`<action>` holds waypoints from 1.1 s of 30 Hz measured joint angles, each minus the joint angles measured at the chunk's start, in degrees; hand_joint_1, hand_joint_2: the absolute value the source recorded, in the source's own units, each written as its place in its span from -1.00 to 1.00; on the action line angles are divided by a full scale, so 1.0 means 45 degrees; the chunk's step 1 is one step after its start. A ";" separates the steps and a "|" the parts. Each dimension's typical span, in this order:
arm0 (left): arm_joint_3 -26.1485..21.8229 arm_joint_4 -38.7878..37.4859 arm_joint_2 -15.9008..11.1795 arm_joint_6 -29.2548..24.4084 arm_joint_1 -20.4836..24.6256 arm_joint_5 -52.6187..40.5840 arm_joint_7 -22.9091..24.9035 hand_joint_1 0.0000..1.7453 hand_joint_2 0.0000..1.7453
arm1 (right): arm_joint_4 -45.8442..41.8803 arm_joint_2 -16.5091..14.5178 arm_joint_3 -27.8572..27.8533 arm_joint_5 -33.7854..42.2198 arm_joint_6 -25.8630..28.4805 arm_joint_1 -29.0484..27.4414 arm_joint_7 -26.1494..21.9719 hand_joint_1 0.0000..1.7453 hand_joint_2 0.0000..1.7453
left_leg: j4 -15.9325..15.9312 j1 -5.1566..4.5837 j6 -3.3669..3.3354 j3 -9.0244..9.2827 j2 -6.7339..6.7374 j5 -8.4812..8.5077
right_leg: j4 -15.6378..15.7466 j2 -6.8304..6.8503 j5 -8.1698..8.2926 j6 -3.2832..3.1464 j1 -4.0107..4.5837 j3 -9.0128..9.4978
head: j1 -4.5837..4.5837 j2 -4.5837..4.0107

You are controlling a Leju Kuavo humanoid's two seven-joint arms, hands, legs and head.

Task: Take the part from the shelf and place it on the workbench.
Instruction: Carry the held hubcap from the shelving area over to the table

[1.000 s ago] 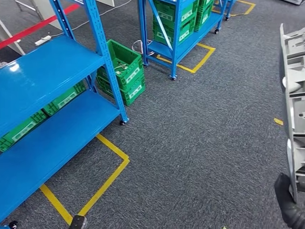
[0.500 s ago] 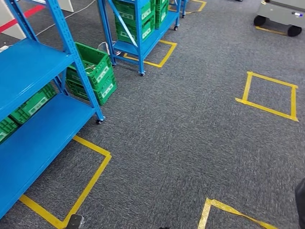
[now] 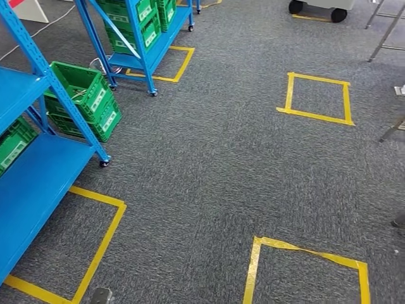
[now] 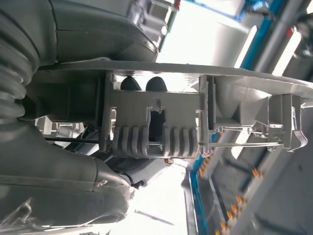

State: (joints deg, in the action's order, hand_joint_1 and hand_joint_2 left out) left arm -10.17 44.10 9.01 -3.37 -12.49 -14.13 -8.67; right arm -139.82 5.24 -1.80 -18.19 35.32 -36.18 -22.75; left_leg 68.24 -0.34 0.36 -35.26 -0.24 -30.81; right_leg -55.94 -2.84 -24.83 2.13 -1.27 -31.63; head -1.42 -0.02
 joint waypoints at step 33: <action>0.3639 0.3081 -0.1621 -0.0152 -0.1429 0.2597 0.1155 -1.00 1.00 | 0.0019 -0.0449 -0.1047 0.0356 -0.0933 0.0337 -0.0217 1.00 1.00 | 0.0296 0.0085 0.0294 -0.1835 -0.0498 0.3671 | 0.0150 -0.0559 -0.1963 -0.0186 0.0107 0.2204 | -0.0077 0.0000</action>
State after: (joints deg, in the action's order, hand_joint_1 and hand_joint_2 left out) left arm 6.21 57.96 1.72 -4.05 -18.92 -2.44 -3.47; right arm -139.73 3.21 -6.51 -16.59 31.12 -34.66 -23.73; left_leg 69.58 0.04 1.69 -43.51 -2.48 -14.29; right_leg -55.26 -5.36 -33.66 1.29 -0.79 -21.71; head -1.77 -0.02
